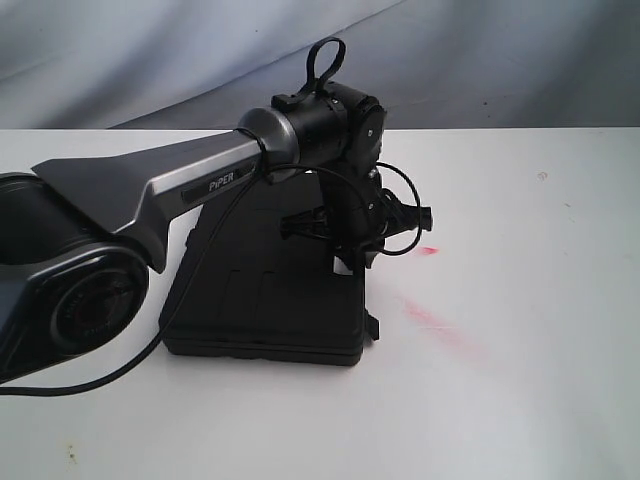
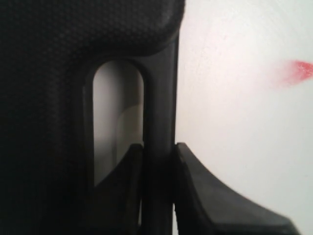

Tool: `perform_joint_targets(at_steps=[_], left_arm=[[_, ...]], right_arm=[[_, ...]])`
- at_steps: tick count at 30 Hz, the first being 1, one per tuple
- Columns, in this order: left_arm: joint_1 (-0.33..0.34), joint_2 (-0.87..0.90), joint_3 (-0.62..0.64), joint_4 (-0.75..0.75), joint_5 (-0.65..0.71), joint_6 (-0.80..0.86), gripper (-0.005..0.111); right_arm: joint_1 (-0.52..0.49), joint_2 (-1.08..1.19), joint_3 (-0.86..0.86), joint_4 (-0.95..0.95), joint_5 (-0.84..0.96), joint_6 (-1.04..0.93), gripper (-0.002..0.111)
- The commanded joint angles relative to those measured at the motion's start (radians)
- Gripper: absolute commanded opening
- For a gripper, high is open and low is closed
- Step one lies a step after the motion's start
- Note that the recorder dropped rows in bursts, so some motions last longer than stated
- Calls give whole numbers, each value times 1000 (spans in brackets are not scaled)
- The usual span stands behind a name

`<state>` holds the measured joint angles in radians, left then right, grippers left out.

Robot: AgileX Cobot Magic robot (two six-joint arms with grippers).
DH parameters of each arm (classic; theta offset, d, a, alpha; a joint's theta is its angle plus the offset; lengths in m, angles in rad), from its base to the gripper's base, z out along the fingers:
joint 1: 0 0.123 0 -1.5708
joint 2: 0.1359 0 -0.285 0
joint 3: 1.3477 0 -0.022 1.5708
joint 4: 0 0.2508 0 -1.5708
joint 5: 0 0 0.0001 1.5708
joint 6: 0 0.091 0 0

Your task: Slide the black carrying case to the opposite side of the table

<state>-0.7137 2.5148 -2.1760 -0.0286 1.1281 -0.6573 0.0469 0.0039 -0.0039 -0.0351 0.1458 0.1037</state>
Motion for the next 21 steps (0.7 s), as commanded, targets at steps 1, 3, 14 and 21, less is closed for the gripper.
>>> perform_joint_targets(at_steps=[1, 3, 14, 21], left_arm=[[-6, 8, -4, -38, -33, 7, 4], [-6, 8, -4, -38, -34, 7, 4], [-6, 8, -4, -66, -55, 4, 4], [-6, 8, -4, -66, -58, -20, 4]], right_arm=[[3, -4, 4, -9, -4, 2, 0], [3, -4, 4, -9, -4, 2, 0], [3, -4, 4, -9, -4, 2, 0], [3, -4, 4, -9, -4, 2, 0]])
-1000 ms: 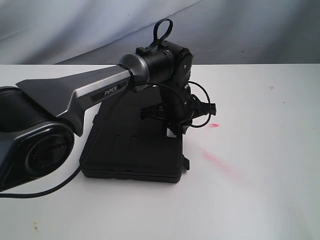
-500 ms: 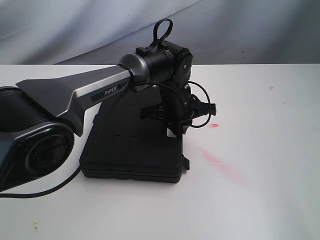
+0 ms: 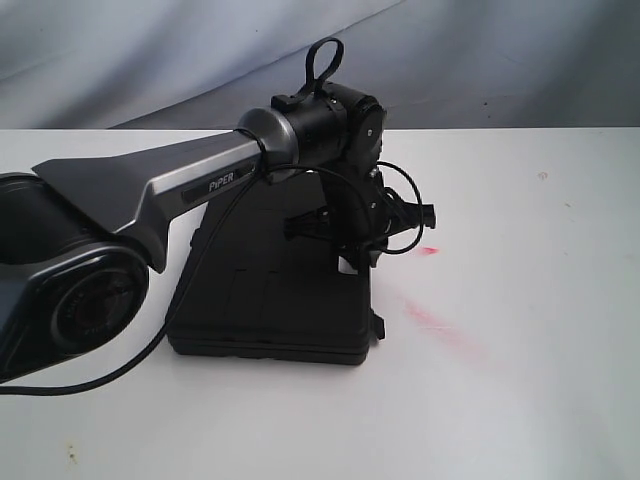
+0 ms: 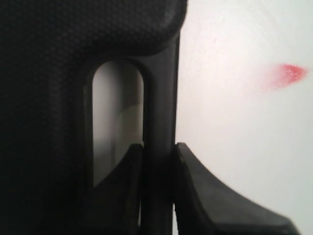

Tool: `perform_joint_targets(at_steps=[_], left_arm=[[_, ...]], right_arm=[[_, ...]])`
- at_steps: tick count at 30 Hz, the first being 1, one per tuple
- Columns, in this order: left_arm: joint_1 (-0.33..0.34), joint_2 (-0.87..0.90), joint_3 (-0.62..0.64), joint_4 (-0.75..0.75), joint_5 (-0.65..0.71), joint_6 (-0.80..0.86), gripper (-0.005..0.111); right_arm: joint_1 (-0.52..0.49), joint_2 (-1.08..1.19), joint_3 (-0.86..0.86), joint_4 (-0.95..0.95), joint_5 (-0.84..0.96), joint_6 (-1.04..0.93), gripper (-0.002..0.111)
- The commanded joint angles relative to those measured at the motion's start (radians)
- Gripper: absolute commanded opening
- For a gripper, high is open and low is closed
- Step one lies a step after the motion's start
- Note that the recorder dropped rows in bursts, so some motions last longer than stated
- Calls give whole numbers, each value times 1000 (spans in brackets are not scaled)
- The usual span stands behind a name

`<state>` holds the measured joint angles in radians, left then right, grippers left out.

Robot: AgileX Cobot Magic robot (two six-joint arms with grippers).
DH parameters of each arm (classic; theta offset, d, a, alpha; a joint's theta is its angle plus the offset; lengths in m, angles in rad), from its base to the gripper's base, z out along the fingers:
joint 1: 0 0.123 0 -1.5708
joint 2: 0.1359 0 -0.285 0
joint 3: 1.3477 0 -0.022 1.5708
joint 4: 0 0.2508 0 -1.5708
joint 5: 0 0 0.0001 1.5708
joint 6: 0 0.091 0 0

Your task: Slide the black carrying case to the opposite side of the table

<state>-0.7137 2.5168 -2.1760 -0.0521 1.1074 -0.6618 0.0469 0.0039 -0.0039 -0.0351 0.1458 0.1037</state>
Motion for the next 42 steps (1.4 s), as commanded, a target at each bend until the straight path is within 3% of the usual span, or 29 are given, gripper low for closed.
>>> perform_joint_targets(at_steps=[1, 18, 23, 42], left_arm=[[-6, 6, -4, -43, -39, -15, 4], [-6, 6, -4, -40, -80, -33, 5], [-6, 6, -4, -36, -76, 7, 29], [-6, -35, -6, 73, -71, 7, 29]], right_arm=[[3, -4, 4, -9, -4, 2, 0], [3, -4, 4, -9, -4, 2, 0], [3, -4, 4, -9, -4, 2, 0], [3, -4, 4, -9, -4, 2, 0]])
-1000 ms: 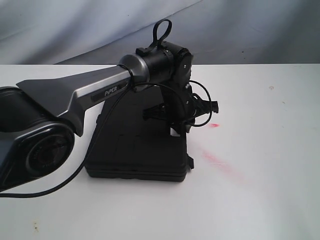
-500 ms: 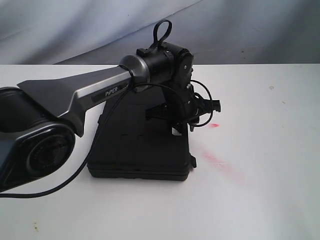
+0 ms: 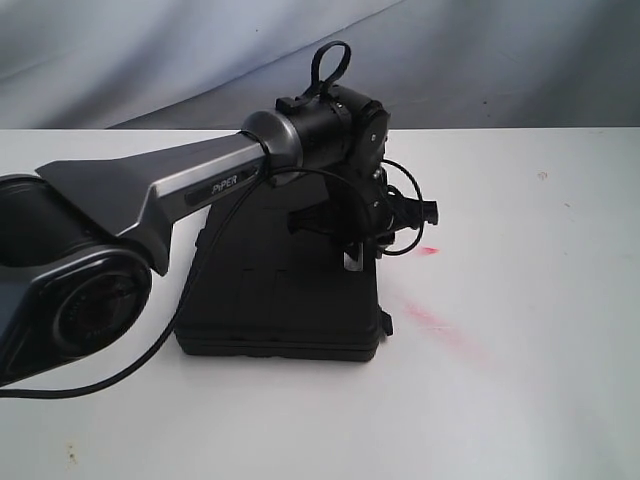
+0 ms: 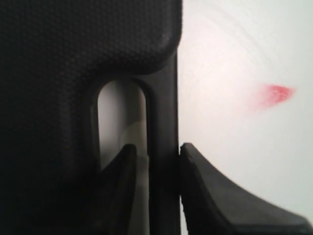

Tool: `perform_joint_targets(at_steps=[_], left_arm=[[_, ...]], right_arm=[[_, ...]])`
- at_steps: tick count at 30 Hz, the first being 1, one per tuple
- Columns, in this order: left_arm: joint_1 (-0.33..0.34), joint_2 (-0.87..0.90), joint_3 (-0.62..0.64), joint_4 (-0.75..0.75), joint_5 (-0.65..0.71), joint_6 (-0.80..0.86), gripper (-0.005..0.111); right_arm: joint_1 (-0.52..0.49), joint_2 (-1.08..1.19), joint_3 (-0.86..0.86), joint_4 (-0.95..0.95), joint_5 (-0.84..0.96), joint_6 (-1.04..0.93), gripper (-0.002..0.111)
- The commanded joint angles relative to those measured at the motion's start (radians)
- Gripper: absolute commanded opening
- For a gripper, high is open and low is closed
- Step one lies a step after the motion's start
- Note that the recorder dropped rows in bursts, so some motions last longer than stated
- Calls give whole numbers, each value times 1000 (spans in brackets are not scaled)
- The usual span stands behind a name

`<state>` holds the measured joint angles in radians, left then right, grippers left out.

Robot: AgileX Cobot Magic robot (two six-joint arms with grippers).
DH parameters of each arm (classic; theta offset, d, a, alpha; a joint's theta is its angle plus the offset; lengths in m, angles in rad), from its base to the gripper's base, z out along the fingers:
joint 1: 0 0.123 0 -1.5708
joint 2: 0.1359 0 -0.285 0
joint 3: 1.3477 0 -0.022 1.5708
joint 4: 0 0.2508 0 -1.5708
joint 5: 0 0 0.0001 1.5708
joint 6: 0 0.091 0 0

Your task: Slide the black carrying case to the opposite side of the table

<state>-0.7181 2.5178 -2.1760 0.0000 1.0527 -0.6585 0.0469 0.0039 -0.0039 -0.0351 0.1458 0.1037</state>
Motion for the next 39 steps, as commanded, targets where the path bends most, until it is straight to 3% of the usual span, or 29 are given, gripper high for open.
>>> perform_joint_targets(at_steps=[1, 12, 20, 27, 39], left_arm=[[-2, -37, -6, 25, -14, 4, 29], [-2, -107, -6, 73, -7, 13, 29], [-3, -209, -6, 101, 16, 223, 29], [-24, -297, -4, 193, 10, 311, 29], [-71, -405, 116, 196, -210, 457, 29]], right_arm=[[3, -4, 4, -9, -4, 2, 0], [3, -4, 4, -9, -4, 2, 0], [3, -4, 4, -9, -4, 2, 0], [3, -4, 4, -9, -4, 2, 0], [2, -4, 4, -4, -4, 2, 0]])
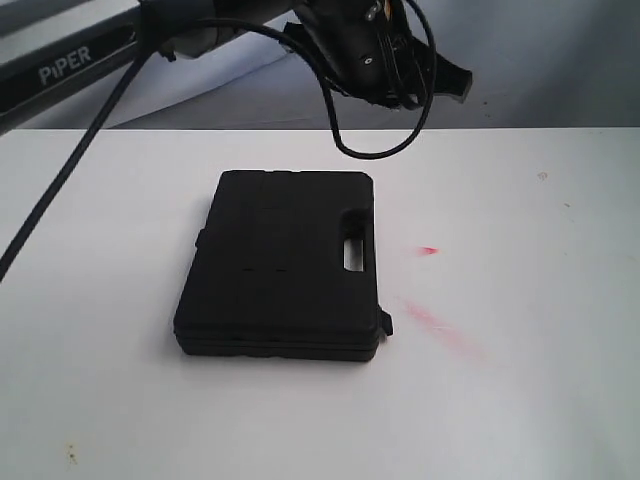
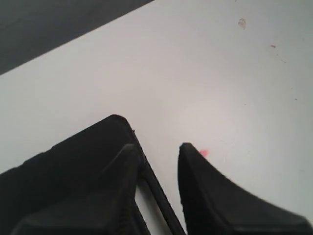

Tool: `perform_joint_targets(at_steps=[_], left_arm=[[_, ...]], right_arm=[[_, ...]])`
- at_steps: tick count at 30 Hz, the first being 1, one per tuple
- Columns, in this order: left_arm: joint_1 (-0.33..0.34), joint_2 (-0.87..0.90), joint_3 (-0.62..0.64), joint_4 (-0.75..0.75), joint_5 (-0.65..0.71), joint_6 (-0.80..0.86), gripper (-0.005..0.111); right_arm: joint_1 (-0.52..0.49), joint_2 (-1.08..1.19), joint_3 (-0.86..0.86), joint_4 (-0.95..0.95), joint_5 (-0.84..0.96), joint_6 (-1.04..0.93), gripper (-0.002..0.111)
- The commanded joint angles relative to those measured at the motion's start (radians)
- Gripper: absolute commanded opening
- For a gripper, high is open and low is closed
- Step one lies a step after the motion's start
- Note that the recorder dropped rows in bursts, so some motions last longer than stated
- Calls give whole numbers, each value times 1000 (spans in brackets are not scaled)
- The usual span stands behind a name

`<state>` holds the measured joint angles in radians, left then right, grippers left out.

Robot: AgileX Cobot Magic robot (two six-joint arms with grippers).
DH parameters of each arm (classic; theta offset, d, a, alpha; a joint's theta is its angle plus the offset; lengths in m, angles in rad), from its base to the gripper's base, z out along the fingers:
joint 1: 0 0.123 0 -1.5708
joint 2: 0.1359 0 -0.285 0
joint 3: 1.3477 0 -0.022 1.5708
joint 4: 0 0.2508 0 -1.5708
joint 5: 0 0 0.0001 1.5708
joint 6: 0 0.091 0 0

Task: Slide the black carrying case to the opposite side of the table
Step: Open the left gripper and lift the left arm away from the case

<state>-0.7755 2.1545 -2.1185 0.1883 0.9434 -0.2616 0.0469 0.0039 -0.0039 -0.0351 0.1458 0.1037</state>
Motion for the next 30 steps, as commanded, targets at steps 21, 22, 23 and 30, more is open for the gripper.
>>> perform_joint_targets(at_steps=[21, 22, 23, 30], left_arm=[[-14, -541, 772, -22, -632, 188, 29], [-14, -568, 800, -22, -634, 185, 29], [-14, -594, 828, -25, -634, 184, 29], [-14, -823, 1035, -26, -666, 145, 29]], right_arm=[[2, -4, 4, -4, -4, 2, 0], [2, -4, 4, -4, -4, 2, 0], [2, -4, 4, -4, -4, 2, 0], [2, -4, 4, -4, -4, 2, 0]])
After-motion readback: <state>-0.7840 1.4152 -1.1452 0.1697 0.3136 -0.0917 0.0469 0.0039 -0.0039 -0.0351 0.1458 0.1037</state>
